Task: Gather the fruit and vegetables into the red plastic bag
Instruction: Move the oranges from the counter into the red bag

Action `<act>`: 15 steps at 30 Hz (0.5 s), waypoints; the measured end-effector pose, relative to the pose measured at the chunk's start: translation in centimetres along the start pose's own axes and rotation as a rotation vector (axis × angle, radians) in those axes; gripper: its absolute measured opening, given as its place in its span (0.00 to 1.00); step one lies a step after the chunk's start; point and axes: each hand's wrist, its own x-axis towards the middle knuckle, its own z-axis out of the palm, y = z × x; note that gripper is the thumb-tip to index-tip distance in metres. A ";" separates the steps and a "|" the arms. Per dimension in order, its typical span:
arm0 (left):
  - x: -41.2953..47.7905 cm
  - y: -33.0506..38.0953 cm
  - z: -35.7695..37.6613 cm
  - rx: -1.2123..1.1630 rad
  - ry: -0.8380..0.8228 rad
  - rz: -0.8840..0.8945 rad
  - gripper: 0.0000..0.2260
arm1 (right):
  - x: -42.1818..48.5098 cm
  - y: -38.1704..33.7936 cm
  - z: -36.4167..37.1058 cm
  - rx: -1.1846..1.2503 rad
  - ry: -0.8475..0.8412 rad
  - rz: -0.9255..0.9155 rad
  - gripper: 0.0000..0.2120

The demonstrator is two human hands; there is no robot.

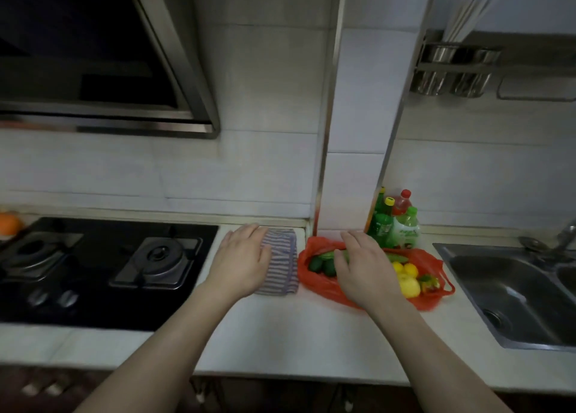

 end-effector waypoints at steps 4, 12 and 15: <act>-4.0 -1.9 -2.1 0.061 -0.016 -0.111 0.21 | -2.0 -1.9 0.4 0.092 -0.042 -0.050 0.21; -11.0 -6.0 -6.5 0.118 0.077 -0.257 0.20 | -4.4 -8.9 1.0 0.201 -0.135 -0.177 0.19; -13.0 -8.1 -7.7 0.116 0.092 -0.300 0.20 | -5.0 -12.4 1.2 0.175 -0.149 -0.214 0.21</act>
